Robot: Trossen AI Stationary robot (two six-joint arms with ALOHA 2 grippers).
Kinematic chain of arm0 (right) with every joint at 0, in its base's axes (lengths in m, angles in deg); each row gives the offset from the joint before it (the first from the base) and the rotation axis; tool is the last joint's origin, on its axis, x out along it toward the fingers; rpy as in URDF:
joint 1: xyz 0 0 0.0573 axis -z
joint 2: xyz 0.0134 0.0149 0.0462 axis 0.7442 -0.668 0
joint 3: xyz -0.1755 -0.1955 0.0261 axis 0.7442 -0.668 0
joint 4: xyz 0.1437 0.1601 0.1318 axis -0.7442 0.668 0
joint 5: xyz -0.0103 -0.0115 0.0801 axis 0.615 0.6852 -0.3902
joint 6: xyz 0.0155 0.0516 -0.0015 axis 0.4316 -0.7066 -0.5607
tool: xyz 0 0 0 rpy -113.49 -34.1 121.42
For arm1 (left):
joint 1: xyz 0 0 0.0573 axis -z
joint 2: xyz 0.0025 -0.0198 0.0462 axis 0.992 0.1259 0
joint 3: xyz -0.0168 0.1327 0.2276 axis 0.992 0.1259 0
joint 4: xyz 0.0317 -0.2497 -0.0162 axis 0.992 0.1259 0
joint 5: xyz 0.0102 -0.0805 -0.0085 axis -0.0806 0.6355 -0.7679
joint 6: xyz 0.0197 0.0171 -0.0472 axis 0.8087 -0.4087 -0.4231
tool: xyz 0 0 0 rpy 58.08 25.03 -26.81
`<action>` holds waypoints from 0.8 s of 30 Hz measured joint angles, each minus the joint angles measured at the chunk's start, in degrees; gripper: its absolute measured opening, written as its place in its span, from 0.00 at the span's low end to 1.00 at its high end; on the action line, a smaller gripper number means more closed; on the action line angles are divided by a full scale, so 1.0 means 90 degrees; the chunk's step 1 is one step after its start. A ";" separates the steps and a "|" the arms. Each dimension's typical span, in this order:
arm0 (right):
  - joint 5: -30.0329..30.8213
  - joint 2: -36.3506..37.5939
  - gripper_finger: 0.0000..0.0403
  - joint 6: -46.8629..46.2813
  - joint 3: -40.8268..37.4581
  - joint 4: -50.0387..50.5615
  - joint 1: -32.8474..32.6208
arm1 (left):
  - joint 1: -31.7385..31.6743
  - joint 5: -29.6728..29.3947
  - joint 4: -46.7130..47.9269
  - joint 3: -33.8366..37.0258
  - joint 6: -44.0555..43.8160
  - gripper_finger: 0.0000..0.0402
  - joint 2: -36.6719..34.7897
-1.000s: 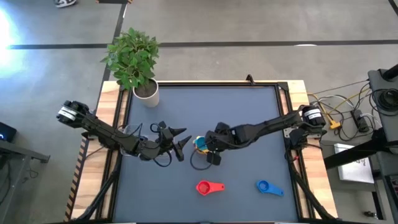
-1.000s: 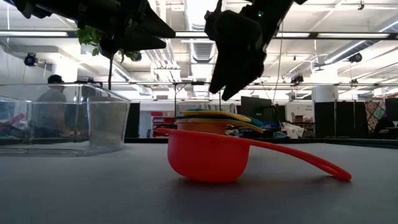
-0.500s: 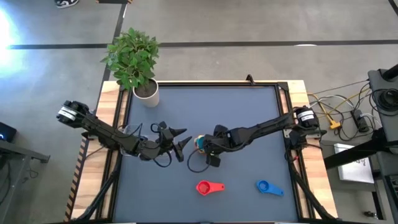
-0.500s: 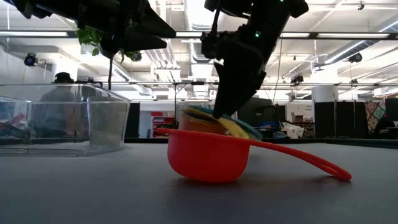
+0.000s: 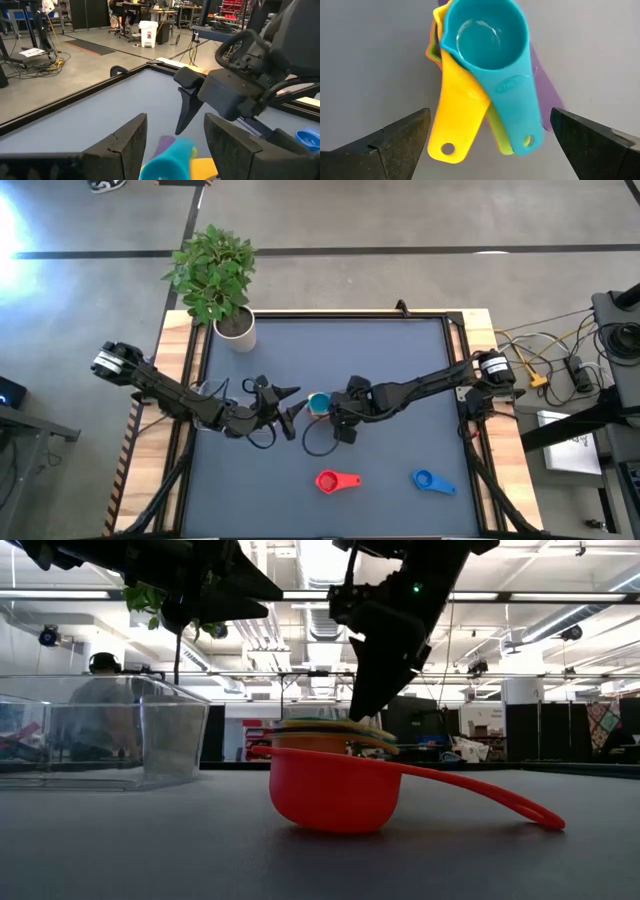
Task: Nest measuring cups in basket
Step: Adjust the colored measuring cups
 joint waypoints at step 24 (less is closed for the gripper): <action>0.0651 -0.0039 0.99 0.0545 0.0292 0.0006 -0.0261 | 0.0000 -0.0002 0.0036 0.0000 -0.0002 0.45 0.0000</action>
